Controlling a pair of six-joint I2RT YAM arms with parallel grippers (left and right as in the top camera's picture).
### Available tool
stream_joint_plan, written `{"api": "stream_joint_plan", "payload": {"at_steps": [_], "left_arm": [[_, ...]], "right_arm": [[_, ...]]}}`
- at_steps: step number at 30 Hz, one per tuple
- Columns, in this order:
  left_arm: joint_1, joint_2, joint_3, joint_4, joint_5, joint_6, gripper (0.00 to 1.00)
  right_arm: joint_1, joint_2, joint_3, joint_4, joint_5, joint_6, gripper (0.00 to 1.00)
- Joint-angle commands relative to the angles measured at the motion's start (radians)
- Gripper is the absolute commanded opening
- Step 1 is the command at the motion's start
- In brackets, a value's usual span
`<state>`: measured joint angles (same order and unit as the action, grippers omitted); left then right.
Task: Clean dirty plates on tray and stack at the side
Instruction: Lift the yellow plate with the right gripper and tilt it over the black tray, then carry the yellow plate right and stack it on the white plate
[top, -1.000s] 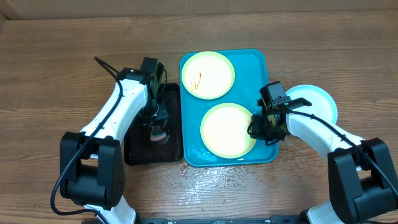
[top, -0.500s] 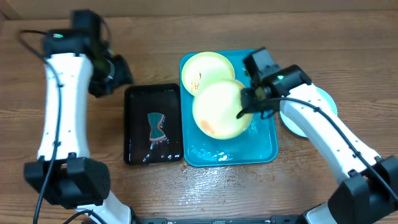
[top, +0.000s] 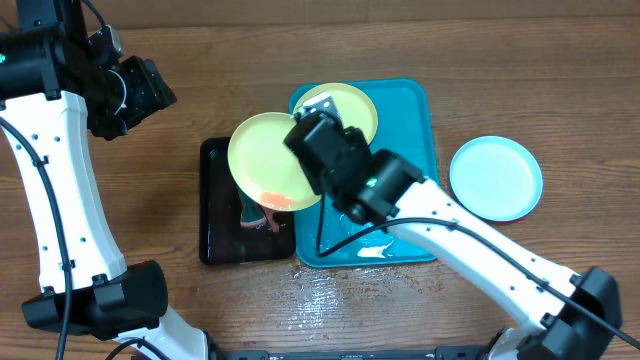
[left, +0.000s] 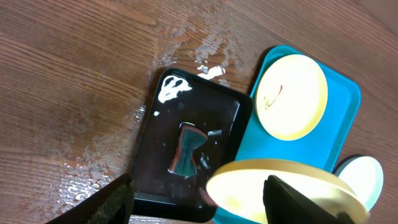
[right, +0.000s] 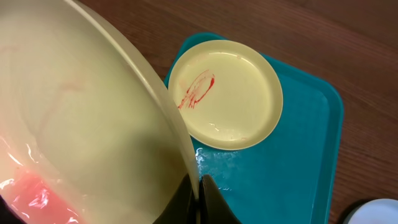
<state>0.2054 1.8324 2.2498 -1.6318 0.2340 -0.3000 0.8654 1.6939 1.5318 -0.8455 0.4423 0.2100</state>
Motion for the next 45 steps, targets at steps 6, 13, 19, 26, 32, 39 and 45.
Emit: {"api": "stream_joint_plan", "payload": {"at_steps": [6,13,19,26,32,39,45], "left_arm": [[0.005,-0.015,0.019,-0.003,0.011,0.032,1.0],[0.004,-0.015,0.019,-0.004,-0.032,0.032,1.0],[0.004,-0.015,0.019,-0.003,-0.032,0.032,1.0],[0.004,-0.015,0.019,-0.003,-0.032,0.032,1.0],[0.004,-0.015,0.019,-0.003,-0.032,0.032,1.0],[0.004,-0.015,0.019,-0.003,-0.032,0.032,1.0],[0.004,-0.015,0.019,-0.003,-0.032,0.032,1.0]], "right_arm": [[0.087,0.09,0.019,0.01,0.221,0.031,0.04],[0.21,0.089,0.02,0.013,0.479,0.033,0.04],[0.31,0.089,0.02,0.014,0.698,0.032,0.04],[0.369,0.08,0.02,0.014,0.823,0.032,0.04],[0.404,0.059,0.02,0.01,0.832,0.032,0.04],[0.407,0.056,0.02,0.01,0.831,0.032,0.04],[0.407,0.056,0.02,0.01,0.828,0.032,0.04]]}}
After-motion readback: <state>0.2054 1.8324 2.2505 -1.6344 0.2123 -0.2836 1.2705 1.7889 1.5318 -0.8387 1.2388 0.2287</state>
